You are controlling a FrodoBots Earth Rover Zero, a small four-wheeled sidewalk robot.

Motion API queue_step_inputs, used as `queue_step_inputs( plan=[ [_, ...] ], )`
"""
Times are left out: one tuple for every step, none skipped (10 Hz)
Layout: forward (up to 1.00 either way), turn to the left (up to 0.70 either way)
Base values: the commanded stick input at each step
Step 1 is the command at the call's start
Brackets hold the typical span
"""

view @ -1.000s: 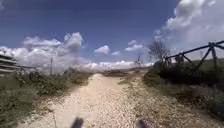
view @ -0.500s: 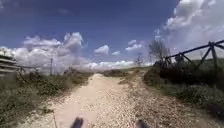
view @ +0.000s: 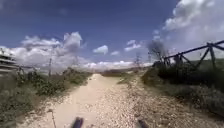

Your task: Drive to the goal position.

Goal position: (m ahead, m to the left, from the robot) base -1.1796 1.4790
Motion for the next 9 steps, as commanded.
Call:
queue_step_inputs(
  plan=[
    [0.00,-0.70],
    [0.00,-0.70],
    [0.00,-0.70],
    [0.00,-0.70],
    [0.00,-0.70],
    [0.00,-0.70],
    [0.00,-0.70],
    [0.00,-0.70],
    [0.00,-0.70]
  ],
)
